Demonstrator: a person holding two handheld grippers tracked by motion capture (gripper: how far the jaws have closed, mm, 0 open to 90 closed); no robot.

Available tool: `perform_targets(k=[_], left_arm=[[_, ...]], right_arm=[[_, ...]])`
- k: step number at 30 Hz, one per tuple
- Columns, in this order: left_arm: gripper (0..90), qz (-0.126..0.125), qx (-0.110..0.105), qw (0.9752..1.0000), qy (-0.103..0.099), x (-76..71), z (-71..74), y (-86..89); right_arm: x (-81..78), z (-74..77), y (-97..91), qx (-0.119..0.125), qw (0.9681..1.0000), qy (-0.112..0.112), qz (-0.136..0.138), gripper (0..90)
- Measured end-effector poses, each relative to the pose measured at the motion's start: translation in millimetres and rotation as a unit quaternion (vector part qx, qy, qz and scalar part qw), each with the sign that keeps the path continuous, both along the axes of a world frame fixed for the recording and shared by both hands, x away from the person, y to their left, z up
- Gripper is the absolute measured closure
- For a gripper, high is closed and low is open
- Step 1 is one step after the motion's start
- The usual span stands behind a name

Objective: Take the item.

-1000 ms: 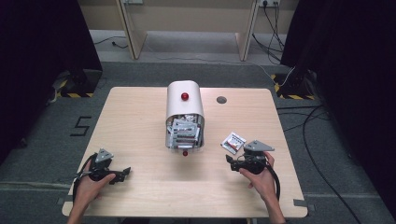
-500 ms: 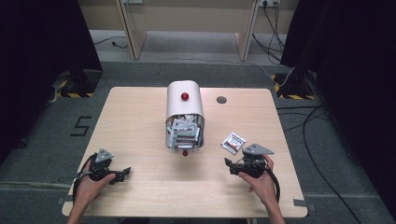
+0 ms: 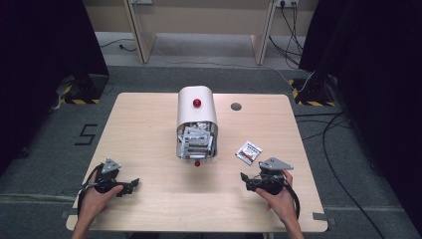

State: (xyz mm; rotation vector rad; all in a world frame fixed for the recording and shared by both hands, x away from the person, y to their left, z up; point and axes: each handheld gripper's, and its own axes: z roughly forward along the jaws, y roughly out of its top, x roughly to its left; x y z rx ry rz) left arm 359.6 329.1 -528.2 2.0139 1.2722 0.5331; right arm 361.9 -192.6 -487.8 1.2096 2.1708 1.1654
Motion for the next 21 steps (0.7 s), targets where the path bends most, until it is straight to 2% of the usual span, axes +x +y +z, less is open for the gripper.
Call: perform_targets(k=[15,18,21], left_arm=[[0.0,0.0,0.0,1.0,0.0,0.0,0.0,0.0],[0.0,0.0,0.0,1.0,0.0,0.0,0.0,0.0],[0.0,0.0,0.0,1.0,0.0,0.0,0.0,0.1]], right_arm=[[-12.5,-4.3,-4.2,0.002,1.0,-0.003,0.002,18.2],[-15.9,-4.8,-3.4,0.014,0.9999,0.001,0.01,18.0],[-18.9,-4.2,-2.8,0.014,0.9998,-0.002,0.011,17.7]])
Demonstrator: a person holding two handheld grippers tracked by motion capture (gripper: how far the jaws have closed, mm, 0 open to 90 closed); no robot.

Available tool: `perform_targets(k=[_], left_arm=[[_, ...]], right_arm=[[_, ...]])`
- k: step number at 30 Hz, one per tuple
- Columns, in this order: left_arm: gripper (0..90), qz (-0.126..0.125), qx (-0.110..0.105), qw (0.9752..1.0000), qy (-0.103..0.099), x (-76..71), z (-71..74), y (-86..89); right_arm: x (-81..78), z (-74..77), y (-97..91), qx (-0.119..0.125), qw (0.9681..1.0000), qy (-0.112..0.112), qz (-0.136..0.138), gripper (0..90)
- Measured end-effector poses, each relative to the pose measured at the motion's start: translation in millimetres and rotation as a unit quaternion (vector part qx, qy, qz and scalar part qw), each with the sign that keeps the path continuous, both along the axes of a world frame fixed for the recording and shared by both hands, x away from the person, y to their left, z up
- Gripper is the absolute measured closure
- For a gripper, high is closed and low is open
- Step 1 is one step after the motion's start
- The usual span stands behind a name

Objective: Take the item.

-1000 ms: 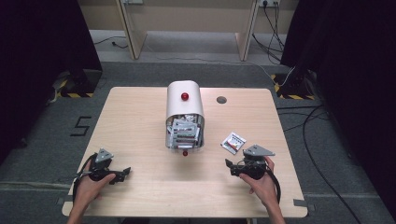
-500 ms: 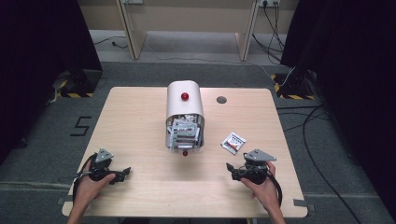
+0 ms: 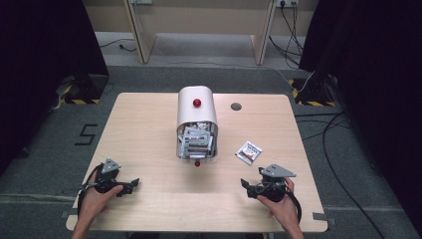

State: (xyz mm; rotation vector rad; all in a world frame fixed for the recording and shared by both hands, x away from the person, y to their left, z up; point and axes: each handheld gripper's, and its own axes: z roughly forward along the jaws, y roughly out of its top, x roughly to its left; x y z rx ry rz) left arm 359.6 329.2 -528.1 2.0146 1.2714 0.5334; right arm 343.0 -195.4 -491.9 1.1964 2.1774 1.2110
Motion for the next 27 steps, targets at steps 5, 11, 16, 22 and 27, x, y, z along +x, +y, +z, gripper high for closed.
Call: perform_targets(k=[5,11,16,22,27], left_arm=[[0.0,0.0,0.0,1.0,0.0,0.0,0.0,-0.1],[0.0,0.0,0.0,1.0,0.0,0.0,0.0,-0.1],[0.0,0.0,0.0,1.0,0.0,0.0,0.0,-0.1],[0.0,0.0,0.0,1.0,0.0,-0.1,0.0,-0.1],[0.0,0.0,0.0,1.0,0.0,-0.1,0.0,-0.1]], right_arm=[[-3.6,-2.4,-2.6,0.005,1.0,0.001,-0.007,16.1],[-9.7,-5.7,-3.5,0.007,1.0,0.002,-0.004,16.0],[-13.4,-9.4,-4.0,0.005,1.0,0.005,-0.004,16.0],[-18.6,-13.7,-3.7,0.001,1.0,0.007,-0.002,16.1],[-22.0,-15.4,-3.8,0.001,1.0,0.008,-0.002,16.2]])
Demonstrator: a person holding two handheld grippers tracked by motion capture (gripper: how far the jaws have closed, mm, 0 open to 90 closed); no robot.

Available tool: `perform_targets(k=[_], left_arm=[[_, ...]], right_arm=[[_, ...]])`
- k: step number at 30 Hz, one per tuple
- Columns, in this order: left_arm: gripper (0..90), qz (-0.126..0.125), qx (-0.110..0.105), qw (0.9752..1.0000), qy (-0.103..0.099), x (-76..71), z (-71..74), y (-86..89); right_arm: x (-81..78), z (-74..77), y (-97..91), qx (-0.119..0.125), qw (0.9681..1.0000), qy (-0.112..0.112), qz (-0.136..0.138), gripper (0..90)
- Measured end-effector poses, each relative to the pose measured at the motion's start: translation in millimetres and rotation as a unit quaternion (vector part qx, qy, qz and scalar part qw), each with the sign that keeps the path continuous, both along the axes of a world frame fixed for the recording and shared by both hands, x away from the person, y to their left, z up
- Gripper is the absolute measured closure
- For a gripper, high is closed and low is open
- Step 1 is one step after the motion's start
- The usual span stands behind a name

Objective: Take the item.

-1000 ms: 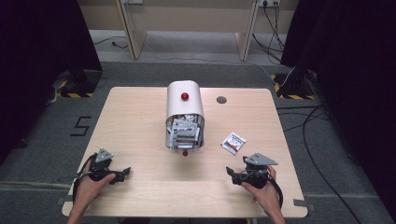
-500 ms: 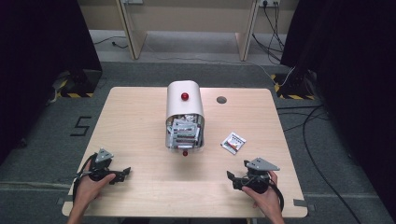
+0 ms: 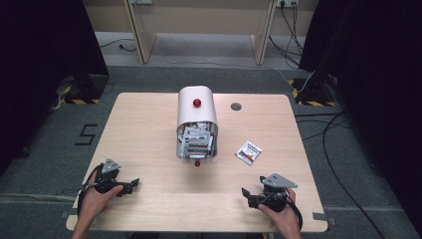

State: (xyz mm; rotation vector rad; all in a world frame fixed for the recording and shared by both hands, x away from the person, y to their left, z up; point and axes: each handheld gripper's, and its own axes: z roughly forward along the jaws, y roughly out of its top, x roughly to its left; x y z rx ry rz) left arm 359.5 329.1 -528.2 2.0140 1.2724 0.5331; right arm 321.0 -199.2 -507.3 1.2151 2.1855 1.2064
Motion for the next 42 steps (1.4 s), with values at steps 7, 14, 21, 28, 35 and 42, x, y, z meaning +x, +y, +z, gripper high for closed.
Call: perform_targets(k=[7,14,21,28,35,42], left_arm=[[0.0,0.0,0.0,1.0,0.0,0.0,0.0,0.0],[0.0,0.0,0.0,1.0,0.0,0.0,0.0,0.0],[0.0,0.0,0.0,1.0,0.0,0.0,0.0,0.0],[0.0,0.0,0.0,1.0,0.0,0.0,0.0,0.0],[0.0,0.0,0.0,1.0,0.0,0.0,0.0,0.0],[0.0,0.0,0.0,1.0,0.0,0.0,0.0,0.0]], right_arm=[[-4.3,-2.7,-1.9,-0.007,1.0,0.001,-0.002,16.3],[-9.3,-5.1,-4.6,-0.014,0.9999,0.0,-0.008,16.4],[-14.4,-8.4,-8.0,-0.014,0.9998,0.003,-0.011,16.5],[-20.8,-9.2,-11.6,-0.019,0.9997,-0.001,-0.018,16.5],[-29.2,-9.5,-15.8,-0.016,0.9996,-0.001,-0.021,16.4],[-37.3,-9.8,-19.8,-0.019,0.9995,-0.004,-0.025,16.3]])
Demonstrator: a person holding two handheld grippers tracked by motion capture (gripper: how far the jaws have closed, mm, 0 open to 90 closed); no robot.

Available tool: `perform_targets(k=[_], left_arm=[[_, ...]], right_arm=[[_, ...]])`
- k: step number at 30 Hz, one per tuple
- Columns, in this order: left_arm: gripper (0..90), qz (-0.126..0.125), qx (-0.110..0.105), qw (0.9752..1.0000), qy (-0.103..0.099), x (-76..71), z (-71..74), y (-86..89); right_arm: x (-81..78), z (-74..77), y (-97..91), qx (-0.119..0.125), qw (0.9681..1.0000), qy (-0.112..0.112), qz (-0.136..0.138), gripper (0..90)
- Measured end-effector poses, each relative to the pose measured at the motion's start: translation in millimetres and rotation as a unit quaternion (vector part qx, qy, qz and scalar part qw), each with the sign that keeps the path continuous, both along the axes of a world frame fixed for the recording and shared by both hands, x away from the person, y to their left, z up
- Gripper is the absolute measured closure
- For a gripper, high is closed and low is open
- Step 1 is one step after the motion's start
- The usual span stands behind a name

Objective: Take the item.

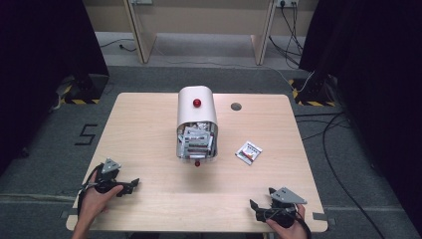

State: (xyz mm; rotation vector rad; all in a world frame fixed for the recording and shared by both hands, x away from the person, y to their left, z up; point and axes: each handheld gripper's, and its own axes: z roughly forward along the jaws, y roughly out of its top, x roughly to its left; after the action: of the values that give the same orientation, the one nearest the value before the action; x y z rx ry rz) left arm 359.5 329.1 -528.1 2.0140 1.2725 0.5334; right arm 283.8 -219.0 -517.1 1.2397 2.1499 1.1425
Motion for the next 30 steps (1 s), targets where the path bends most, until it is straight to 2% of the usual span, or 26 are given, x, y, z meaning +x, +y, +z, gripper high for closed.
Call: perform_targets(k=[19,25,30], left_arm=[[0.0,0.0,0.0,1.0,0.0,0.0,0.0,0.0],[0.0,0.0,0.0,1.0,0.0,0.0,0.0,0.0],[0.0,0.0,0.0,1.0,0.0,0.0,0.0,0.0]], right_arm=[[-11.4,-7.3,-7.1,-0.01,0.9999,0.001,-0.003,16.2],[-15.6,-10.7,-6.9,-0.021,0.9998,0.002,-0.003,16.1],[-19.5,-13.3,-6.1,-0.031,0.9995,-0.007,0.002,15.6]])
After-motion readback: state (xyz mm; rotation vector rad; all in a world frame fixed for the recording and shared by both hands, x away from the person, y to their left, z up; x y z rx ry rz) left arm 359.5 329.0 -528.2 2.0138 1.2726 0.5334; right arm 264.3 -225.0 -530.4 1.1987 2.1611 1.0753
